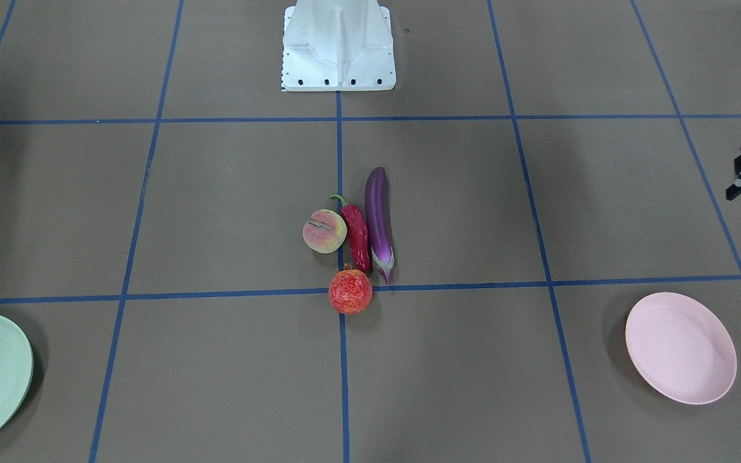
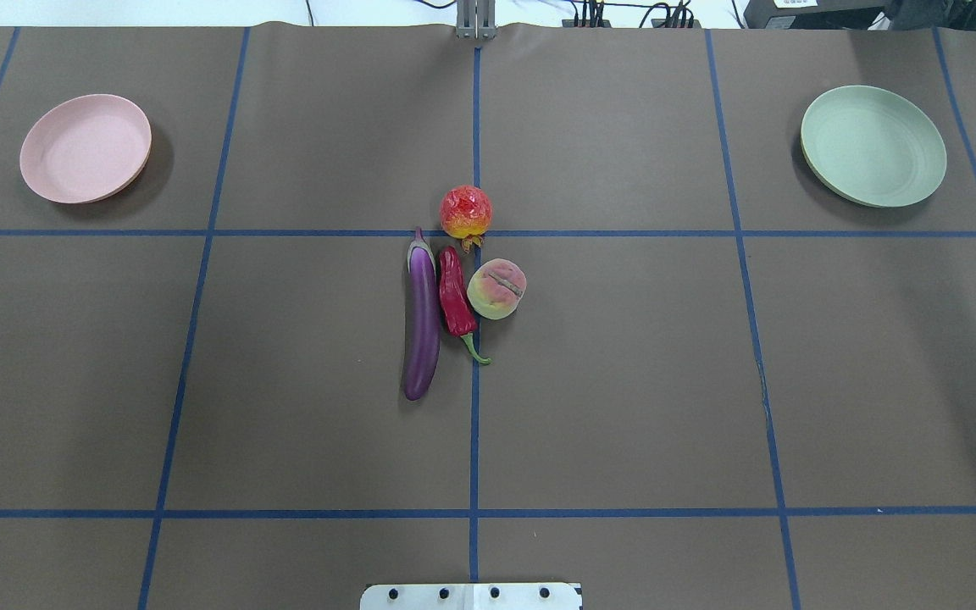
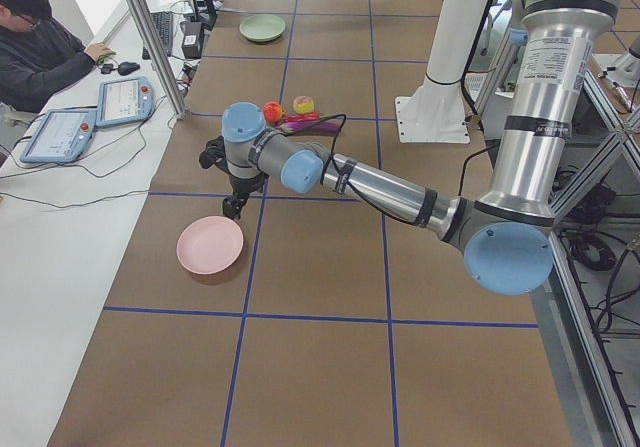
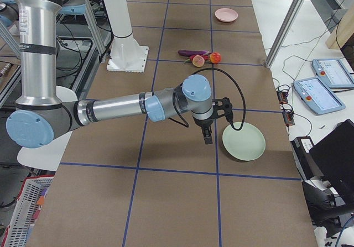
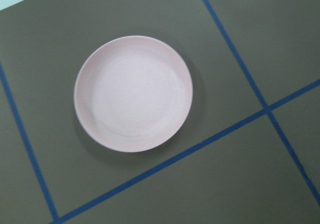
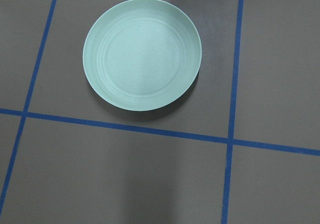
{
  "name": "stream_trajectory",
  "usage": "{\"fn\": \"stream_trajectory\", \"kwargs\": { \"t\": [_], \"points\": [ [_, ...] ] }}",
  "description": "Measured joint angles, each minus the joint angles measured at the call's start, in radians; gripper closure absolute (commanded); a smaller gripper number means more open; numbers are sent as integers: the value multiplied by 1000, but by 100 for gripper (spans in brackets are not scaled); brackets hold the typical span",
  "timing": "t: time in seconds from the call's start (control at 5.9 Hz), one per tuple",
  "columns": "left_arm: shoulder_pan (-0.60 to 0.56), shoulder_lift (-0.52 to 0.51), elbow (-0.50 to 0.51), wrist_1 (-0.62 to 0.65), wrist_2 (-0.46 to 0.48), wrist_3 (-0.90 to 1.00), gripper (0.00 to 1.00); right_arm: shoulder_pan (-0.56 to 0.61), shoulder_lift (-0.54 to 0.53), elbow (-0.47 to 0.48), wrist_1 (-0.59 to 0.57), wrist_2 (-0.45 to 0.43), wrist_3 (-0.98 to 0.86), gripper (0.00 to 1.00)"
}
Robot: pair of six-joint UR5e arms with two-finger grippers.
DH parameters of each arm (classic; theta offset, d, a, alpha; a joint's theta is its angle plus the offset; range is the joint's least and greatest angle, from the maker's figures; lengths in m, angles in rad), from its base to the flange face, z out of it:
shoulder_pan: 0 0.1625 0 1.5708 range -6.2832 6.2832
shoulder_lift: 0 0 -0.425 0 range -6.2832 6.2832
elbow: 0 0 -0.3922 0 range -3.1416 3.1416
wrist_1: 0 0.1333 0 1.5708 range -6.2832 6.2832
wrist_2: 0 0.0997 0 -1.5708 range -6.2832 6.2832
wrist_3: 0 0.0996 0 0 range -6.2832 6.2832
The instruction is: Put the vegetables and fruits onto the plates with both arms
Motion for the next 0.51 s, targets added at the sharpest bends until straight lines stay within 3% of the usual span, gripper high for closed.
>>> {"fn": "stream_trajectory", "kwargs": {
  "t": [0.51],
  "points": [
    [252, -213, 8, 4, 54, -469, 0, -111, 73, -52, -4, -40, 27, 0]
  ]
}}
